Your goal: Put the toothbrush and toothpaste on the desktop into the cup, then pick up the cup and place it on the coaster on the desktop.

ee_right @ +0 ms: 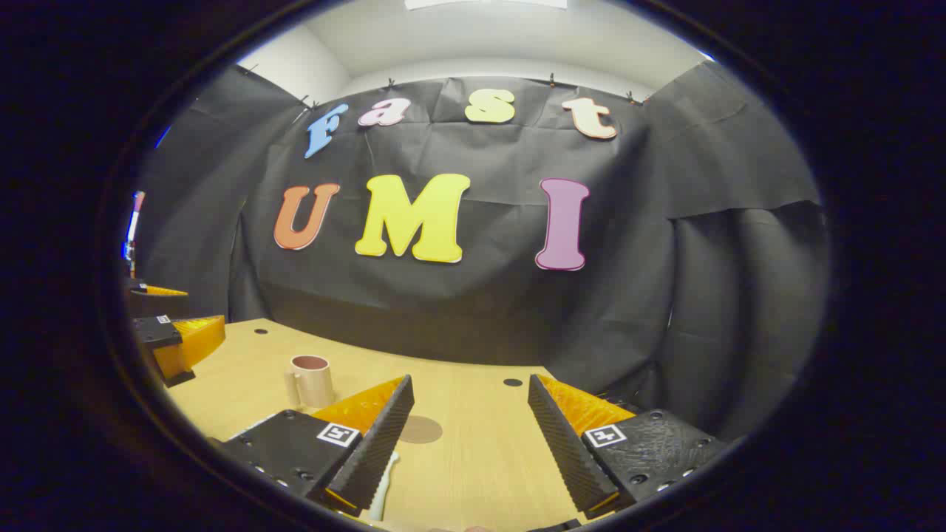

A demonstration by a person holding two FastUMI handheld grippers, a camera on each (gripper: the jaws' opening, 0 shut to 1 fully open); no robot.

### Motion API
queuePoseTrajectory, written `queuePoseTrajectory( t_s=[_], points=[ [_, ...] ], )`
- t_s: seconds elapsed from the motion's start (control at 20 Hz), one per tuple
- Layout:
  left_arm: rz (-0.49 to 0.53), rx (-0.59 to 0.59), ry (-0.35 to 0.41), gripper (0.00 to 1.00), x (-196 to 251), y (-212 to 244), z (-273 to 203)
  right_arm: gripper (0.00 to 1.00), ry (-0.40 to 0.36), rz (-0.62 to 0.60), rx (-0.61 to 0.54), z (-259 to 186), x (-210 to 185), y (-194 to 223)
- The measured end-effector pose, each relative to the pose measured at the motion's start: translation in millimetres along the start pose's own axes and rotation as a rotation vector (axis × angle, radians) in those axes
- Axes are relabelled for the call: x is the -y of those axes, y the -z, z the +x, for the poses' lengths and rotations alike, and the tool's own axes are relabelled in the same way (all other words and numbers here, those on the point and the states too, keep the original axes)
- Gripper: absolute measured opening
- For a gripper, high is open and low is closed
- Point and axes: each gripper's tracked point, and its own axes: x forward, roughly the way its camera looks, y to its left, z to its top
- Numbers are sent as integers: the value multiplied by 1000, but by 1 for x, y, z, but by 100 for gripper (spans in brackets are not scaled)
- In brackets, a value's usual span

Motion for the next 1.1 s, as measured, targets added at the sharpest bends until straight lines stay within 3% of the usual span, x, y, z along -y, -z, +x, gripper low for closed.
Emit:
queuePoseTrajectory(
  t_s=[0.15,0.2,0.25,0.9,1.1],
  points=[
    [-16,-7,-27,98,-9,3,0,96,-1,-23,6,-4,-3,-2],
    [-19,-8,-32,91,-11,2,1,96,-6,-13,7,-5,-5,-2],
    [-22,-8,-34,98,-13,1,1,96,-24,-3,5,-6,-10,-2],
    [-10,-21,-7,98,-1,8,4,92,-44,-28,3,-5,-19,2],
    [-42,-61,17,99,5,21,9,96,-50,-26,-5,-3,-20,5]
  ],
)
